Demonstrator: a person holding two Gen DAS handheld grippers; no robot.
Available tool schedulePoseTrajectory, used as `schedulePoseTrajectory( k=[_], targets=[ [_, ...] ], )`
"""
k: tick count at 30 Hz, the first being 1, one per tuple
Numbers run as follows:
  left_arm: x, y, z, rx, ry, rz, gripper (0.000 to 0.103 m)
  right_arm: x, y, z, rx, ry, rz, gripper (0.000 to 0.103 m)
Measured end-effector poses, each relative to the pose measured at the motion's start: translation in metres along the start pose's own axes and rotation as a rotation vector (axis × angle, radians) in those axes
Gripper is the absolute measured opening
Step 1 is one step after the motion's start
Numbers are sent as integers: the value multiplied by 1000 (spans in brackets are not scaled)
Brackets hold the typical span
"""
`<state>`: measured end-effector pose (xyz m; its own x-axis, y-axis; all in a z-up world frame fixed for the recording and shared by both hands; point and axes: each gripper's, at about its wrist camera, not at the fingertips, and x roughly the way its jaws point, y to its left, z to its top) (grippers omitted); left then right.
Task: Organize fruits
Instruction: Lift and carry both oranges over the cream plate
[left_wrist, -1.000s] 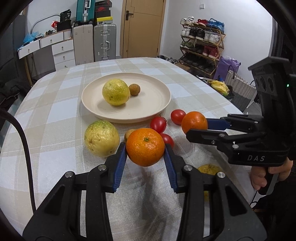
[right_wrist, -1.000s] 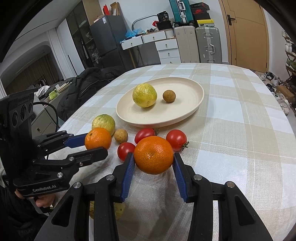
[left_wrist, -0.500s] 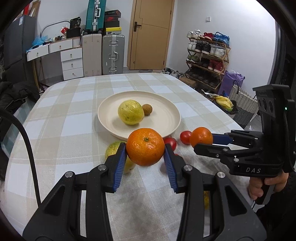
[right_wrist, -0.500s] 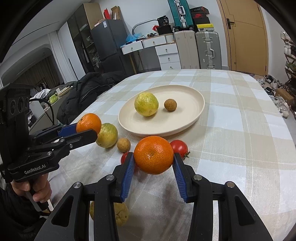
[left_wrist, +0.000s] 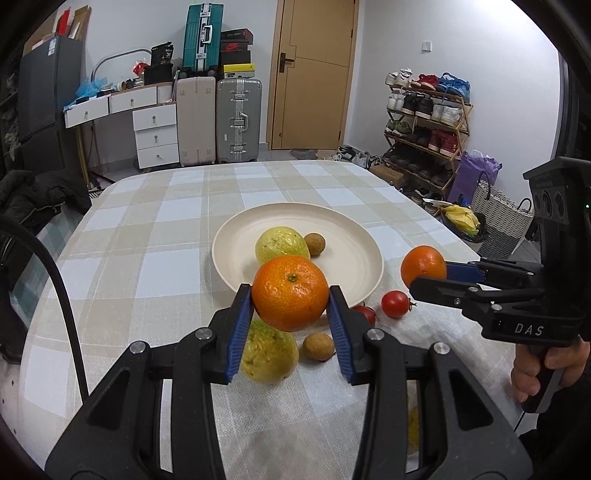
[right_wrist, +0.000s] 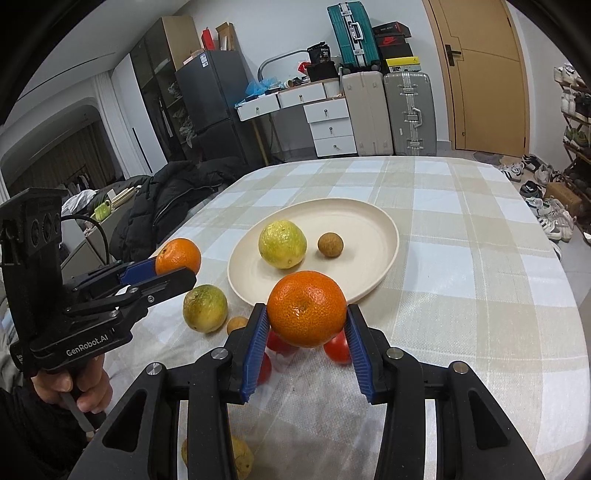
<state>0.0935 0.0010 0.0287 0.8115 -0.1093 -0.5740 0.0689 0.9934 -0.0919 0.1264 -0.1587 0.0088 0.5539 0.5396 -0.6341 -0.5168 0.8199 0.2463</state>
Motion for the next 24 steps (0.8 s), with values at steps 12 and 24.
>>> schedulePoseTrajectory(
  k=[12,24],
  targets=[
    [25,2,8,0,22,27,38,15,0,15,2,12,-5,43],
    [65,4,10,-3,75,31,38,47,-13,22,50,59,-21,43]
  ],
)
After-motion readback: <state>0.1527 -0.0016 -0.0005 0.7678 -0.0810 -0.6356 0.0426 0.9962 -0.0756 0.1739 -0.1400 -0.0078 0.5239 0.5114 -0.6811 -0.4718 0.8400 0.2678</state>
